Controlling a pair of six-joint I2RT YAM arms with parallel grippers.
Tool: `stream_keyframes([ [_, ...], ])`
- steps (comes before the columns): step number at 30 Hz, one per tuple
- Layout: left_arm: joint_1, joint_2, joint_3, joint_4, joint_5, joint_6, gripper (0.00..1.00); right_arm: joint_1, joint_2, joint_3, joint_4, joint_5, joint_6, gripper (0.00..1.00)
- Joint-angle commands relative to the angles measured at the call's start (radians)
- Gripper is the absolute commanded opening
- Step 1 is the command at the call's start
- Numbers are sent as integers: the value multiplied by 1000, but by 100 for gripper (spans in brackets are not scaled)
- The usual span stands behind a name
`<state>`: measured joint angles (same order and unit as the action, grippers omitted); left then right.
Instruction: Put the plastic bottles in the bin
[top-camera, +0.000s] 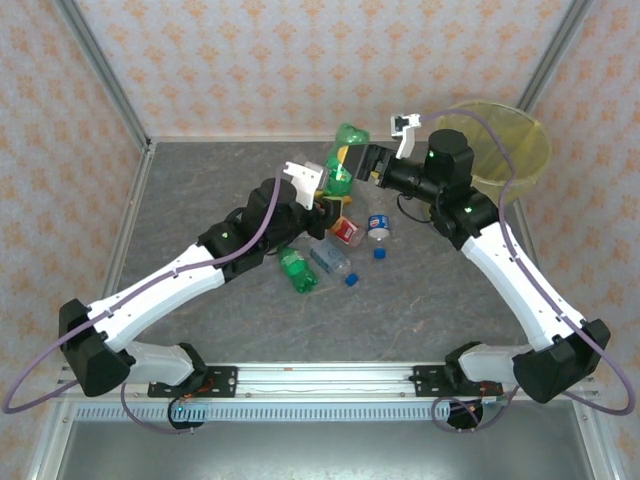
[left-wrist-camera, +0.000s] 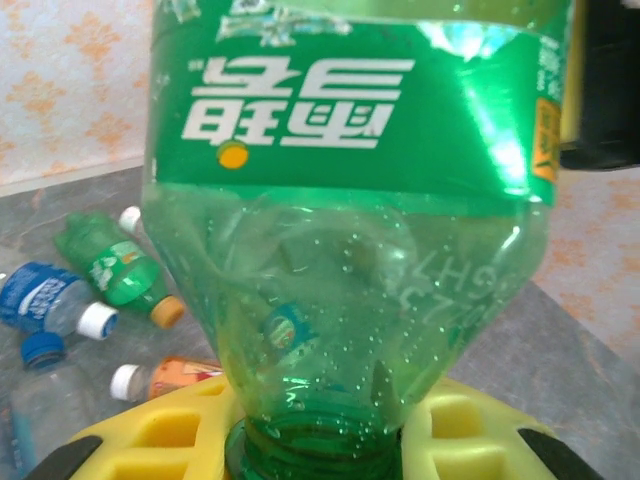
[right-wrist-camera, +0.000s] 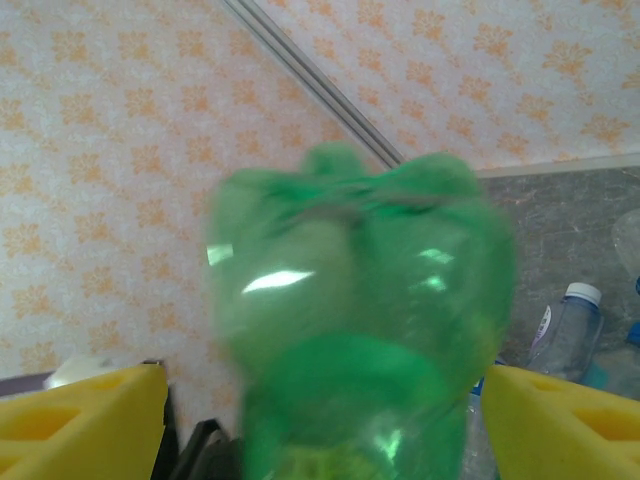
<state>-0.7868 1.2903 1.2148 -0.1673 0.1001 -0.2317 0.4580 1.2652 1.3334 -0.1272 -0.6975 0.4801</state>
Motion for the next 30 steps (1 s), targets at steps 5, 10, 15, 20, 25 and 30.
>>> stream_keyframes([
  [5,-20,-58,-9,27,33,32,22,14,22,4,56,40,48,78],
  [10,-22,-65,-18,9,49,37,22,27,46,11,103,-5,76,68],
  [15,-23,-66,-26,-7,35,49,22,38,73,40,107,-31,82,52],
  [20,-22,-71,-38,-4,13,46,34,39,80,58,104,-11,86,43],
  [25,-23,-119,-73,18,-52,36,85,38,77,68,65,67,75,43],
  [30,-17,-187,-135,58,-108,14,99,4,64,75,2,161,76,44],
])
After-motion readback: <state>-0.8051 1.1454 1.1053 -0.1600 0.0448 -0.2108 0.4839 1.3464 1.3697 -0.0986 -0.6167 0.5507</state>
